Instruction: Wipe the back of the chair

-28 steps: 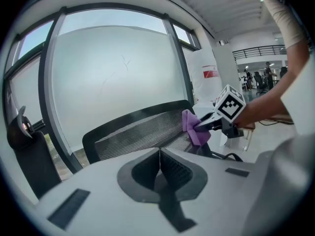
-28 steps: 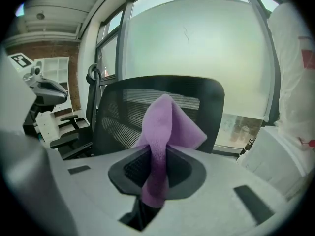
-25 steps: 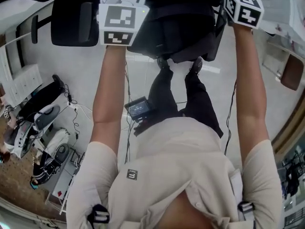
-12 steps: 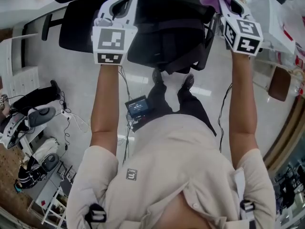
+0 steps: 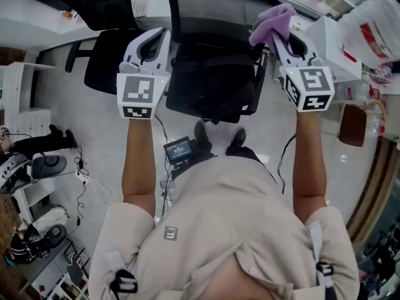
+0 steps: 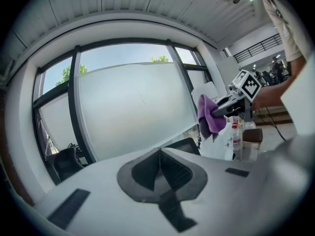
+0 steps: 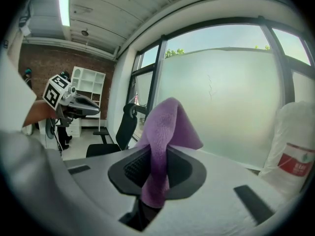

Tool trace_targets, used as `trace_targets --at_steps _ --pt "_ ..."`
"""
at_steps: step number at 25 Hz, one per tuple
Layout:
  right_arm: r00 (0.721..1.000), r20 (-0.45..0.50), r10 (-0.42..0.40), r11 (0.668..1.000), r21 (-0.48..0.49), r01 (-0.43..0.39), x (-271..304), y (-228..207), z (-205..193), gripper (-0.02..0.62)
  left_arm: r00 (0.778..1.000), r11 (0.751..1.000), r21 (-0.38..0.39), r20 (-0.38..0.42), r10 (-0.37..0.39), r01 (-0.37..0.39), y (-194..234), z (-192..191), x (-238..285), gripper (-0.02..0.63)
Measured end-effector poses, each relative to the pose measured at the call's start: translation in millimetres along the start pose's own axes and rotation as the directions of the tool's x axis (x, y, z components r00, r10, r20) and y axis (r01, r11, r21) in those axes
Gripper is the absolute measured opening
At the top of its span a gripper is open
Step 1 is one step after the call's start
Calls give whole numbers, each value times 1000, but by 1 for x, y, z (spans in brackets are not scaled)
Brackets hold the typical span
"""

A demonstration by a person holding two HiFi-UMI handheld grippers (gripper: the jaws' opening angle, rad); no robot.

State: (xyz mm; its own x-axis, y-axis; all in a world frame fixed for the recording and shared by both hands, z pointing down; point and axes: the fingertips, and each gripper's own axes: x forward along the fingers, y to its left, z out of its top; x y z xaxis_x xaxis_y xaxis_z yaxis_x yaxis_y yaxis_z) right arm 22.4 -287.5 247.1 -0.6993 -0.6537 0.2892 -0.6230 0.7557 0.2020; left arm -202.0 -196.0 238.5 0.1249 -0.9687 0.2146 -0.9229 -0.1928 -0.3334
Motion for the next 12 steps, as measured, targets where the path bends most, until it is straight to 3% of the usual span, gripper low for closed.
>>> trace_targets --at_steps 12 --pt "995 86 41 999 -36 -38 -99 41 62 48 993 999 32 113 20 -24 -1 70 -85 9"
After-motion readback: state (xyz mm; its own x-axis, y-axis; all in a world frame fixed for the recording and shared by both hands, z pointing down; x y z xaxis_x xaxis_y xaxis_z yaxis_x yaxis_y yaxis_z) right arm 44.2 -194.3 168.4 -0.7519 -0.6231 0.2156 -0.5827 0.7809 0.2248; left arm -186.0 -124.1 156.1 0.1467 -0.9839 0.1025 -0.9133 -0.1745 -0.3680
